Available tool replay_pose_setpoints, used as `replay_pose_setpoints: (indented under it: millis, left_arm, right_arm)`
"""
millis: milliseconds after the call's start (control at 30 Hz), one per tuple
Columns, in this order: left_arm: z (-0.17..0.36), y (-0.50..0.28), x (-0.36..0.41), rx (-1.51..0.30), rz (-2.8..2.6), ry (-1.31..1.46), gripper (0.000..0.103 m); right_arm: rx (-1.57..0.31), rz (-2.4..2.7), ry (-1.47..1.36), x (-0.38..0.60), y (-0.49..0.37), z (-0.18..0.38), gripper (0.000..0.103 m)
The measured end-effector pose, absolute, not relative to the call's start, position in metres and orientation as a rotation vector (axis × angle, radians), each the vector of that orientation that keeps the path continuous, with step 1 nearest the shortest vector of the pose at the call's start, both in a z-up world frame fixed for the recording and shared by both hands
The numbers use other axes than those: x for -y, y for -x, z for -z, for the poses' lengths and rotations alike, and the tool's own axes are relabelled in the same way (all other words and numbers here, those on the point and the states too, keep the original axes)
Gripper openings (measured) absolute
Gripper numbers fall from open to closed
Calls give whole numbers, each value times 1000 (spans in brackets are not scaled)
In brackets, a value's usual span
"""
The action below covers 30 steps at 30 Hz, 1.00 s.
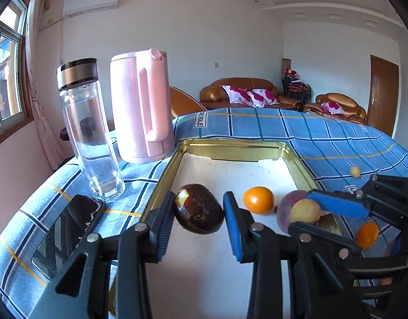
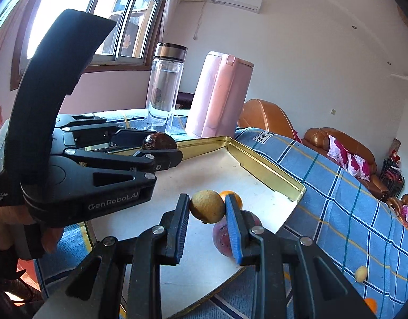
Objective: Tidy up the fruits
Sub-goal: 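Lower both fruits over the gold tin with the left and right tools, then open the left tool over the tin while the right releases the tan fruit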
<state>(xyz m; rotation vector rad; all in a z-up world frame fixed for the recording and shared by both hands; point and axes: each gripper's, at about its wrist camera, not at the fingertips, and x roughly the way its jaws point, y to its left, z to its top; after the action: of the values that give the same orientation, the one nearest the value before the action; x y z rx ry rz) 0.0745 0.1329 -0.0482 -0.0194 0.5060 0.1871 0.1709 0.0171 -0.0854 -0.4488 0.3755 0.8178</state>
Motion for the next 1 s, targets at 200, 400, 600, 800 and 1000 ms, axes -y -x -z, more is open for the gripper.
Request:
replay_pose_setpoints:
  millis: [200, 400, 600, 800, 1000]
  left_arm:
    - [52, -81, -136, -543, -179, 25, 38]
    - [56, -87, -138, -580, -174, 23, 38]
    - [59, -92, -140, -615, -173, 28, 38]
    - [61, -95, -141, -629, -168, 30, 38]
    - [61, -96, -140, -631, -172, 26, 38]
  right_arm:
    - [-424, -817, 454, -21, -179, 89, 29]
    - [-454, -823, 460, -24, -184, 91, 29]
    - [-493, -841, 505, -33, -186, 97, 29]
    - [-516, -838, 538, -39, -187, 101, 29]
    - [-536, -836, 535, -41, -190, 102, 29]
